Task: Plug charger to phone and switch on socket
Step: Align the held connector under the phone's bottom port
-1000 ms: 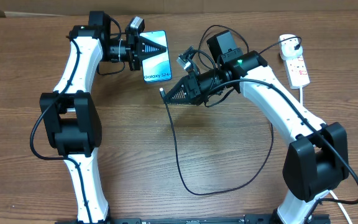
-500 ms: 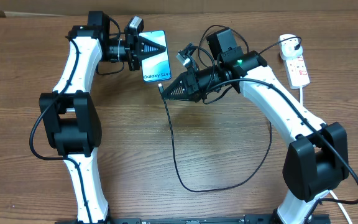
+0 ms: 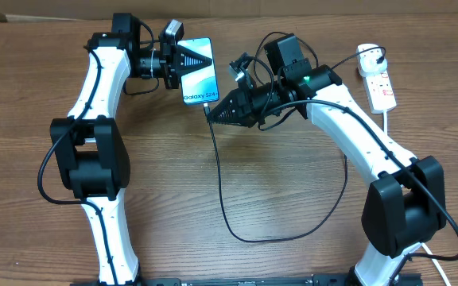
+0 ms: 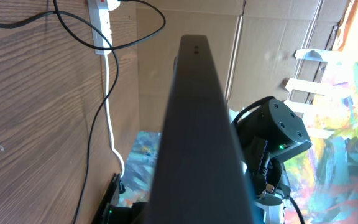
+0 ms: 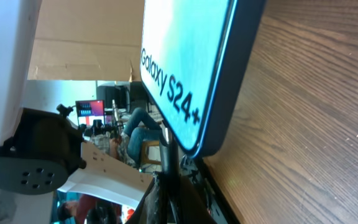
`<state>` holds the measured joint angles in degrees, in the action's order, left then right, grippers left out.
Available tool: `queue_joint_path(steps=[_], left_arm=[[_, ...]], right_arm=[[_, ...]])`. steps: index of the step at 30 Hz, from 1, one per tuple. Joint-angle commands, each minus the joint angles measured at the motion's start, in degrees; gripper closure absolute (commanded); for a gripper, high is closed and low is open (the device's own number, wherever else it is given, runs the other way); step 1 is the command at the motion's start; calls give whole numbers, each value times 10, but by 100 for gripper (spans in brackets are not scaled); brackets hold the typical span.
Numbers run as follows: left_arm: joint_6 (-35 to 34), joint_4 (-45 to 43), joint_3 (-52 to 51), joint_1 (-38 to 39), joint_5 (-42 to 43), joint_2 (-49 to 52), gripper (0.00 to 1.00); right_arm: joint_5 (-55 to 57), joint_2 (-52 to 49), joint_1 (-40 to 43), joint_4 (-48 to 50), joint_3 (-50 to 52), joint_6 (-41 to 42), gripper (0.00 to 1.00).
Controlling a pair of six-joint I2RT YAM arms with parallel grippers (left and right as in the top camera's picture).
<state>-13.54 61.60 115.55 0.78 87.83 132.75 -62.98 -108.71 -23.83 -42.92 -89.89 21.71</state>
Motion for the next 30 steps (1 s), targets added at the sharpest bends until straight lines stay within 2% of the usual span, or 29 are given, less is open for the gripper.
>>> queue_joint_path(steps=[1, 30], left_arm=[[-9, -3, 9, 1, 17, -21, 96], [-13, -10, 9, 1, 18, -21, 96]], right_arm=[[6, 13, -2, 5, -2, 16, 96], [26, 13, -16, 28, -2, 51, 96]])
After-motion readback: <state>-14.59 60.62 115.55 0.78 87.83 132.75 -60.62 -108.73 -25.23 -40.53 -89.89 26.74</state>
